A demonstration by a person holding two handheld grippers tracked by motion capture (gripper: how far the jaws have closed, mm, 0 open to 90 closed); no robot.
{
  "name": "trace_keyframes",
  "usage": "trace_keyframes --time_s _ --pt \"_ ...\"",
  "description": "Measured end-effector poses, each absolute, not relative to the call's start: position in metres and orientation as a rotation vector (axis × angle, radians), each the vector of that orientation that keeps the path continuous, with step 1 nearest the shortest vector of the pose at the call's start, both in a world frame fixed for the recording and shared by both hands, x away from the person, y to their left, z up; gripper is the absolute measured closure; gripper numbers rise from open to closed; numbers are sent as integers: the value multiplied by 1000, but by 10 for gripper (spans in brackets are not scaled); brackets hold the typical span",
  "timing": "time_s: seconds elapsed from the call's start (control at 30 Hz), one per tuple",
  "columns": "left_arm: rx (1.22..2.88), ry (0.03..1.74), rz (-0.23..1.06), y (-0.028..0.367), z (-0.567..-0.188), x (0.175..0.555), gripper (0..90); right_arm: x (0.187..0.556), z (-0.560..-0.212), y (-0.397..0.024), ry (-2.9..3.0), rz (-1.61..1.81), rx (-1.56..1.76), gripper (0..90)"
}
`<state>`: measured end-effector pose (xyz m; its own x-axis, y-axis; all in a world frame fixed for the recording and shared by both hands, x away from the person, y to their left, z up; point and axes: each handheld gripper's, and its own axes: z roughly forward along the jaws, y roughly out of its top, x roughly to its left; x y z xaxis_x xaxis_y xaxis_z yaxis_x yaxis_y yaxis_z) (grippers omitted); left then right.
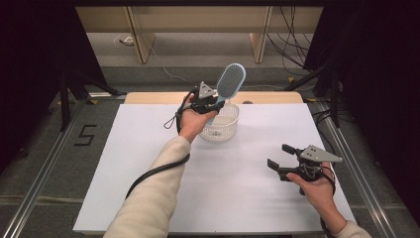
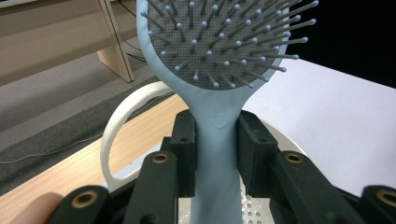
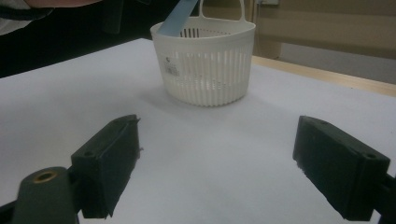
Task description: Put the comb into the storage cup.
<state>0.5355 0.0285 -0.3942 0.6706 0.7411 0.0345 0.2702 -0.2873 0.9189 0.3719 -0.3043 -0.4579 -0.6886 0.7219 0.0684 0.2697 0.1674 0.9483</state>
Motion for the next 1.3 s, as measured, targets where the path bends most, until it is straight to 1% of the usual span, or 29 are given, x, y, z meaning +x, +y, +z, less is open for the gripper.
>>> trace_keyframes --time_s 1.3 --pt "1879 791 564 27 -401 536 699 372 -458 -304 2047 1530 934 157"
